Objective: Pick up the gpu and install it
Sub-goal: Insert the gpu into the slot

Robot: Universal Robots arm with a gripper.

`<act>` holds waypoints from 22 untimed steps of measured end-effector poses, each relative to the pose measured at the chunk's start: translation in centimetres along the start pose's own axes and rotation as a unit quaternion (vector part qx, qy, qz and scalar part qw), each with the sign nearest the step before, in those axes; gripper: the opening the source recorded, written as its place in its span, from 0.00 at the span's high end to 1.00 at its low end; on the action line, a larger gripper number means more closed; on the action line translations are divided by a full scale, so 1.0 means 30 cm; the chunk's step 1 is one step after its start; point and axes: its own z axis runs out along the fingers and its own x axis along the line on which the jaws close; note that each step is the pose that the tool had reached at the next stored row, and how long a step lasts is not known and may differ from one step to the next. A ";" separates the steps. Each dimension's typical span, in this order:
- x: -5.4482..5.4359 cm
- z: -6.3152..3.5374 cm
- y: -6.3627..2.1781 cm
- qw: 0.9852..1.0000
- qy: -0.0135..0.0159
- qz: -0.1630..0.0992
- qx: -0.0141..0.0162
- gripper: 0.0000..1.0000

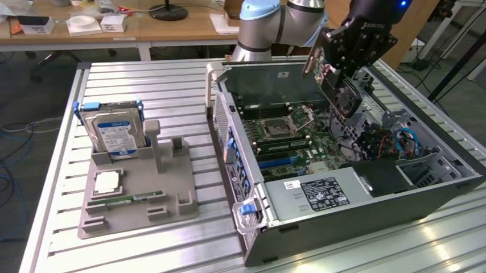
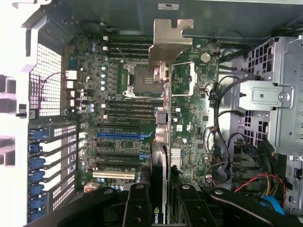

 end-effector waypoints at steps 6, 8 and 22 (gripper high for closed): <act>0.000 0.000 0.000 1.000 0.000 -0.014 0.000 0.74; 0.000 0.000 0.000 1.000 0.001 -0.018 0.000 0.74; 0.000 0.000 0.000 0.999 0.002 -0.049 0.001 0.74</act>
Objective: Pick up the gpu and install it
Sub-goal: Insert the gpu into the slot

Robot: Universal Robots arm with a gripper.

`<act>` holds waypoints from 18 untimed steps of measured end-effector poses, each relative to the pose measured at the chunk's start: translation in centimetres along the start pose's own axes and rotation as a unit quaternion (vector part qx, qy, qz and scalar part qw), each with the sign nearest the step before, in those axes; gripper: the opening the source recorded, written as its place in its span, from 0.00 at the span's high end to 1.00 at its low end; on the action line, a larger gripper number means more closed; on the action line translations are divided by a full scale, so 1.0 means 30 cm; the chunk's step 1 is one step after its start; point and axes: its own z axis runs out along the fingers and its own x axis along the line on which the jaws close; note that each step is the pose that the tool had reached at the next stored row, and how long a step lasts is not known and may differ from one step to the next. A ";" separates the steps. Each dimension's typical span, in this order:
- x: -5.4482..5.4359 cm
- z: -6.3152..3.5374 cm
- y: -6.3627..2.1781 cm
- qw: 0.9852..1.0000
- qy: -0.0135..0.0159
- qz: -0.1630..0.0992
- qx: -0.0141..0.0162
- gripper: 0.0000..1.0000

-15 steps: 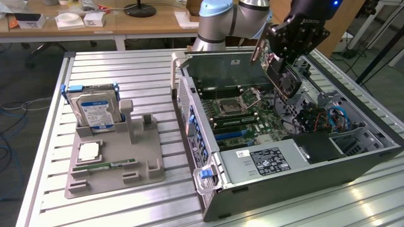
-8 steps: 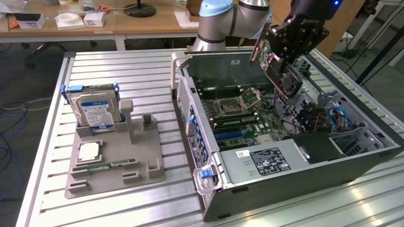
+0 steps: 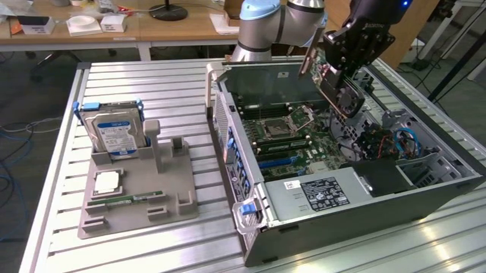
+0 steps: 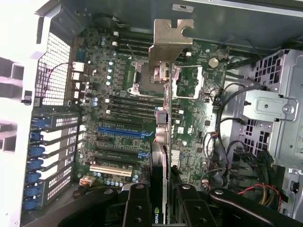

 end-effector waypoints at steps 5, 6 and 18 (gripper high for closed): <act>0.000 0.000 0.000 1.000 0.000 -0.011 0.000 0.74; 0.000 0.000 0.000 1.000 0.000 -0.013 0.000 0.74; 0.000 0.000 0.000 1.000 0.001 -0.026 0.001 0.74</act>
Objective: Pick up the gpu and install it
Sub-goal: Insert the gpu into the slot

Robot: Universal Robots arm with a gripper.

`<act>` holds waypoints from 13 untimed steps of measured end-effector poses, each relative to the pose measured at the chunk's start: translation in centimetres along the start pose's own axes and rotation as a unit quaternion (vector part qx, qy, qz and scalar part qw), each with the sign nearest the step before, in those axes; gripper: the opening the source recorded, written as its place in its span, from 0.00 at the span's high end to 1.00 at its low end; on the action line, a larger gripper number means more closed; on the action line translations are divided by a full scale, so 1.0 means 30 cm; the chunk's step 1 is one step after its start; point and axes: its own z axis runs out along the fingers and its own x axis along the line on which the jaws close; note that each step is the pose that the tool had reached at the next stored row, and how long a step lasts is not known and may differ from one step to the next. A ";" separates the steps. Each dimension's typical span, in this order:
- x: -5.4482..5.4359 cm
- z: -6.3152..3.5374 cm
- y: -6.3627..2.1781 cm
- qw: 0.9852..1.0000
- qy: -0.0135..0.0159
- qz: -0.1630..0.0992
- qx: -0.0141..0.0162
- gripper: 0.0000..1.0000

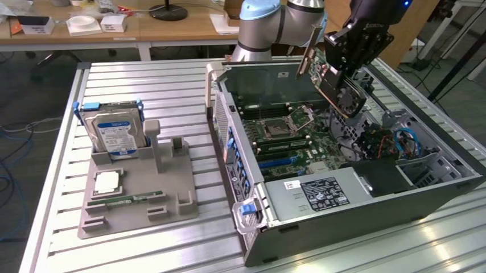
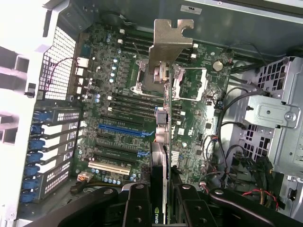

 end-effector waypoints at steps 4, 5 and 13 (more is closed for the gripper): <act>0.000 0.000 0.000 1.000 0.000 0.000 0.000 0.74; 0.000 0.000 0.000 1.000 0.000 -0.001 0.000 0.74; 0.000 0.000 0.000 1.000 0.001 -0.021 0.001 0.74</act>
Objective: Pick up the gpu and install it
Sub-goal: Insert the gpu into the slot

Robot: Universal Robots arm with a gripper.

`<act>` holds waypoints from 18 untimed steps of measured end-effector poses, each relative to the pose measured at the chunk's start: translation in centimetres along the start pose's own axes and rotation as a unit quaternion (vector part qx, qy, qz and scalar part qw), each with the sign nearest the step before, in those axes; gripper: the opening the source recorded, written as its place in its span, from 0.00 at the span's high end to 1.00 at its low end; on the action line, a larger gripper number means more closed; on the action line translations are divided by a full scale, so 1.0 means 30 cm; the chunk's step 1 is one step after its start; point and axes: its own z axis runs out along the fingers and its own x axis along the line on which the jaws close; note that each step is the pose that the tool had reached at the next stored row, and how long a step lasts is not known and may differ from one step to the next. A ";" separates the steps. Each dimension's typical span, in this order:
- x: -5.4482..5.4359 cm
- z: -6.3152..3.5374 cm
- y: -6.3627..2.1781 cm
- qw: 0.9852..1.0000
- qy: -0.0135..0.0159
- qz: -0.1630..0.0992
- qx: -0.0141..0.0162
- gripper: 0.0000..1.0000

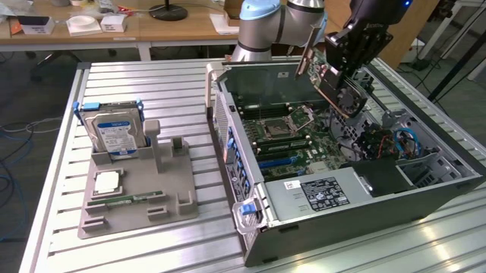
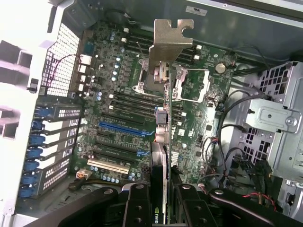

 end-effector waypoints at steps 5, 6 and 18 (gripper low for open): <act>0.000 0.000 0.000 1.000 0.001 -0.015 0.000 0.74; 0.000 0.000 0.000 1.000 0.001 -0.017 0.000 0.74; 0.000 0.000 0.000 0.999 0.002 -0.049 0.001 0.74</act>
